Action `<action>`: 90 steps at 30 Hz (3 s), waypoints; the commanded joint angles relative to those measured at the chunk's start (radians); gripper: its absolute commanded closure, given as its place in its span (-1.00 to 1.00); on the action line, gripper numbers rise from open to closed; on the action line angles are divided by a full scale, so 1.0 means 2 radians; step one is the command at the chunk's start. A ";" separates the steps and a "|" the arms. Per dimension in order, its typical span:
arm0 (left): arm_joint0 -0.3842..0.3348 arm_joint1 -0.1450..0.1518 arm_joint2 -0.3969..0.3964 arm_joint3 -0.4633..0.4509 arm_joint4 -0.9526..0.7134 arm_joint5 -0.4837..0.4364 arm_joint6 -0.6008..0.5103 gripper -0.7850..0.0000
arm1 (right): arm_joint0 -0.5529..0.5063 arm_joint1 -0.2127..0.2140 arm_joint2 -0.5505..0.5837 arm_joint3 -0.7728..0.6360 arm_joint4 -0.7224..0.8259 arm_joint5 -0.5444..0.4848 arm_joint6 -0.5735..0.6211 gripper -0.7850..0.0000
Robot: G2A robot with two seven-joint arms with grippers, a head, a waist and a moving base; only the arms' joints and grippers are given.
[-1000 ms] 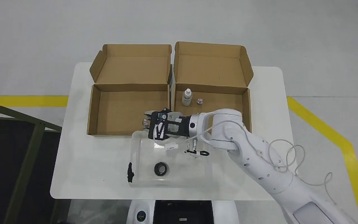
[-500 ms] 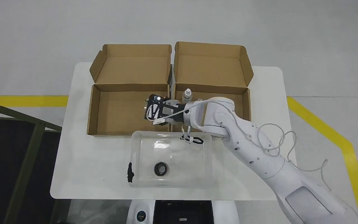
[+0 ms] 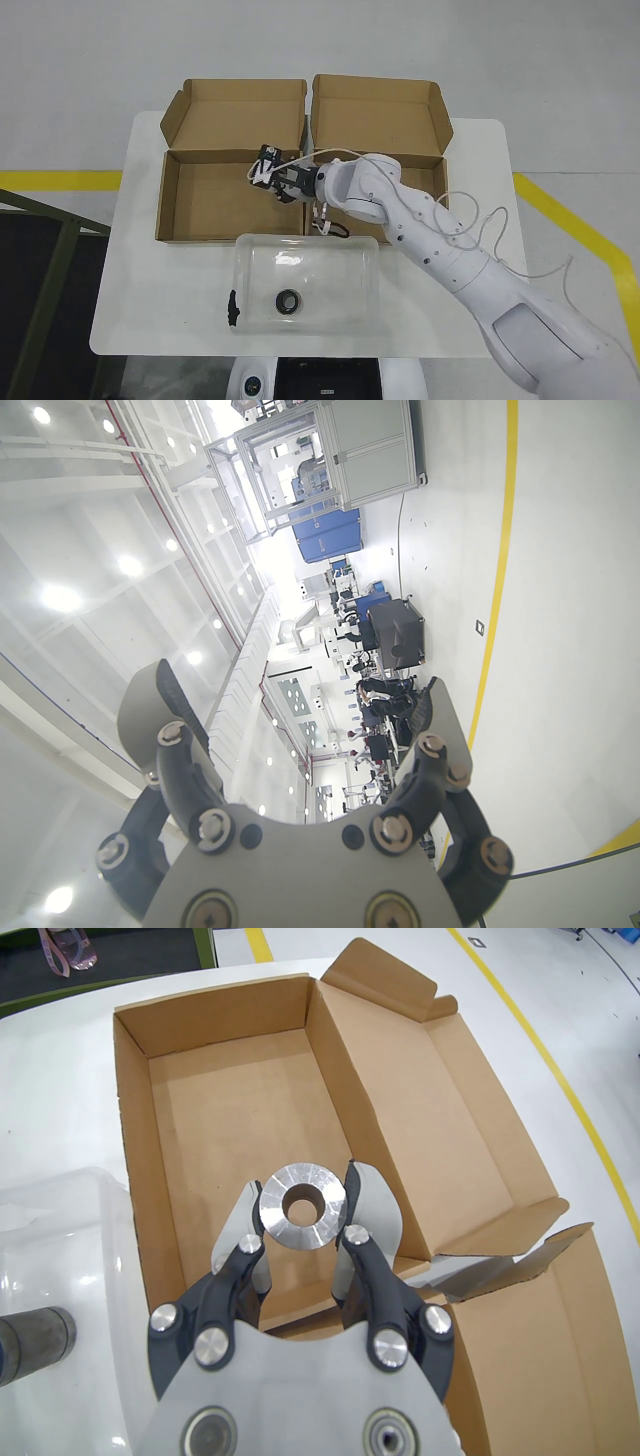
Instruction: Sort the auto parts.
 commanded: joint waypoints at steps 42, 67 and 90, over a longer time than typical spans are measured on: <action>0.000 0.000 0.000 0.000 0.000 0.000 0.000 -1.00 | 0.063 -0.107 -0.068 0.206 -0.061 0.039 0.017 0.40; 0.000 0.000 0.000 0.000 0.000 0.000 0.000 -1.00 | 0.004 -0.071 0.008 0.038 -0.126 -0.017 0.048 0.11; 0.000 0.000 0.000 0.000 0.000 0.000 0.000 -1.00 | -0.193 -0.005 0.098 -0.226 -0.185 -0.134 0.087 0.11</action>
